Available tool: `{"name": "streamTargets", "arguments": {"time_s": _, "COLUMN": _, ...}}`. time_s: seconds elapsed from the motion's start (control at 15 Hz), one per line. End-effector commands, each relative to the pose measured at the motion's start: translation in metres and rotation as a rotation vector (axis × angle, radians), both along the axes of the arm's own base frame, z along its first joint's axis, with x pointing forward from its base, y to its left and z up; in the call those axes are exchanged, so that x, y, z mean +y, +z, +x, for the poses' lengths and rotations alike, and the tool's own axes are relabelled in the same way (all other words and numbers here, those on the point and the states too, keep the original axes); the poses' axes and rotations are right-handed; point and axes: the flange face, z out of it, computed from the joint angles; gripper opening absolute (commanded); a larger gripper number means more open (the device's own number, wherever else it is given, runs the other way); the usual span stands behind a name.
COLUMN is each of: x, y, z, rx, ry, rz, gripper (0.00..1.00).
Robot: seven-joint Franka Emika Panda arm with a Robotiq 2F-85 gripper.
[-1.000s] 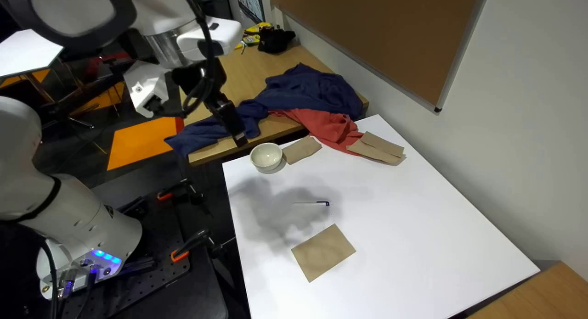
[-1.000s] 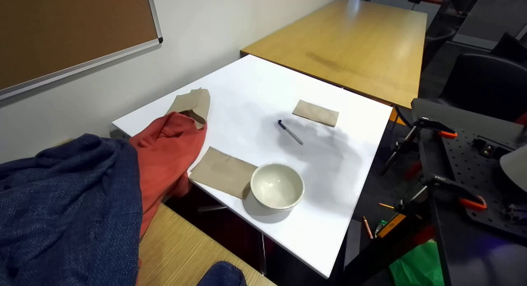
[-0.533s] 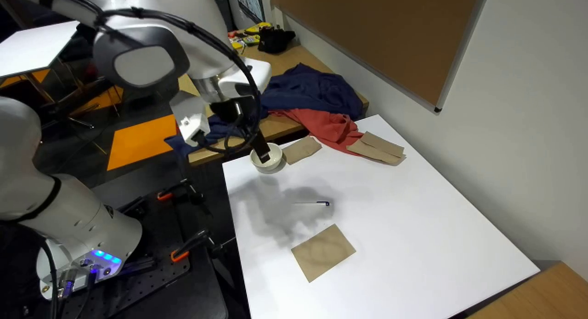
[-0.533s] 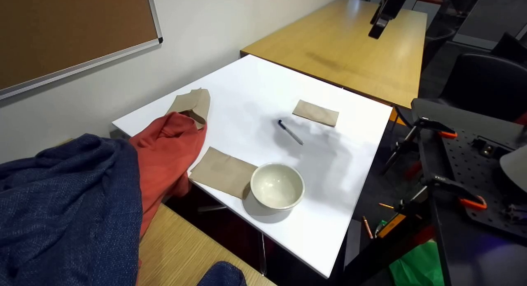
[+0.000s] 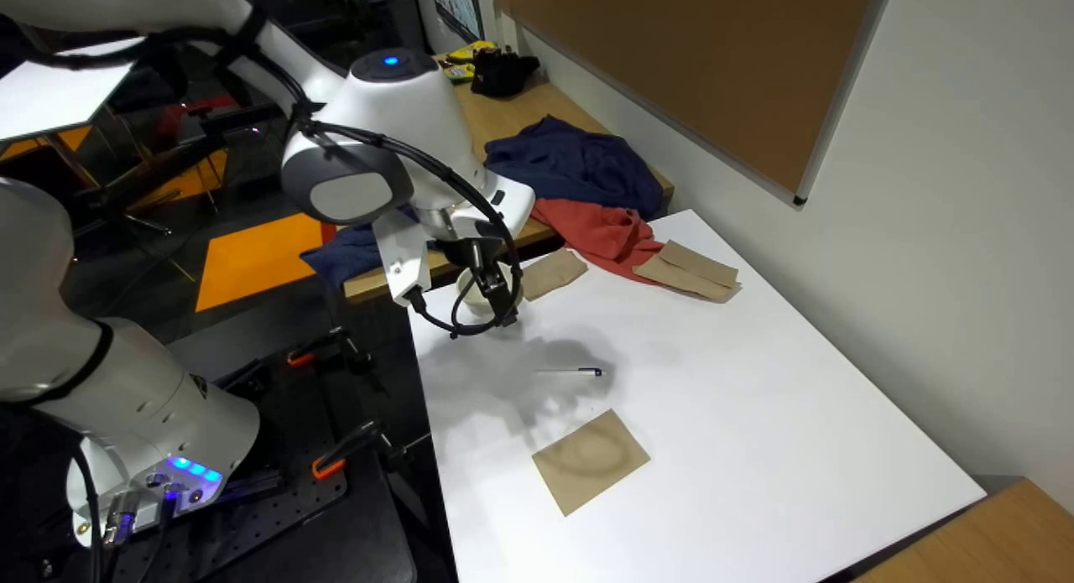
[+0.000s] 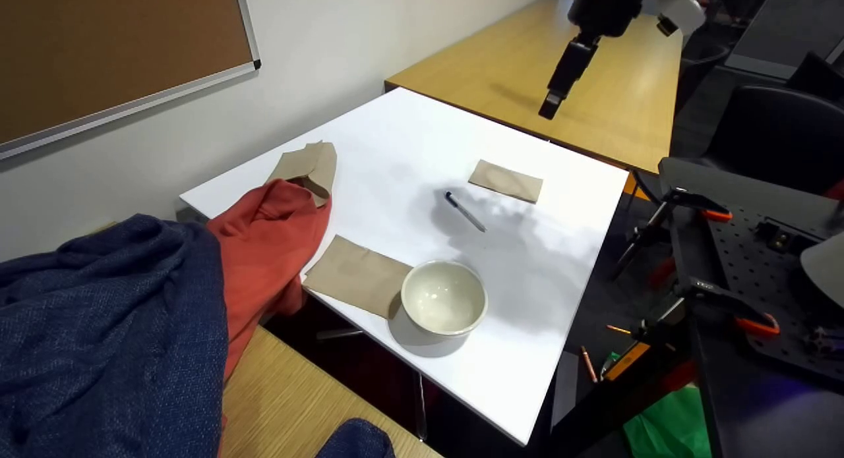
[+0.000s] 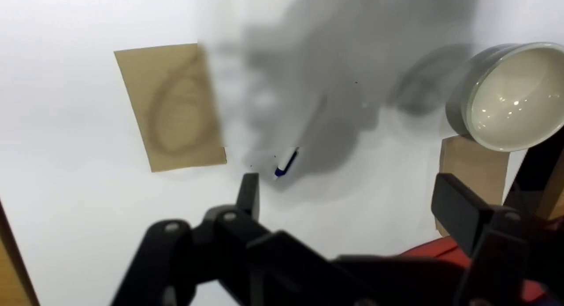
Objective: Put the pen in the bowl
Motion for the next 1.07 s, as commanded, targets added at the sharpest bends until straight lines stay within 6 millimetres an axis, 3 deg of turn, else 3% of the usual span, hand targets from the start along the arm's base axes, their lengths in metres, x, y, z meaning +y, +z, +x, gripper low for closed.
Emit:
{"name": "streamTargets", "arguments": {"time_s": 0.0, "x": 0.006, "y": -0.026, "z": 0.031, "rx": -0.027, "ry": -0.086, "rz": 0.014, "gripper": 1.0}}
{"name": "streamTargets", "arguments": {"time_s": 0.13, "x": 0.011, "y": -0.033, "z": 0.041, "rx": -0.032, "ry": -0.097, "rz": 0.018, "gripper": 1.0}}
{"name": "streamTargets", "arguments": {"time_s": 0.2, "x": 0.008, "y": -0.027, "z": 0.026, "rx": -0.014, "ry": -0.058, "rz": 0.01, "gripper": 1.0}}
{"name": "streamTargets", "arguments": {"time_s": 0.67, "x": 0.009, "y": -0.039, "z": 0.041, "rx": -0.006, "ry": -0.078, "rz": 0.02, "gripper": 1.0}}
{"name": "streamTargets", "arguments": {"time_s": 1.0, "x": -0.001, "y": -0.071, "z": 0.055, "rx": 0.023, "ry": -0.147, "rz": 0.016, "gripper": 1.0}}
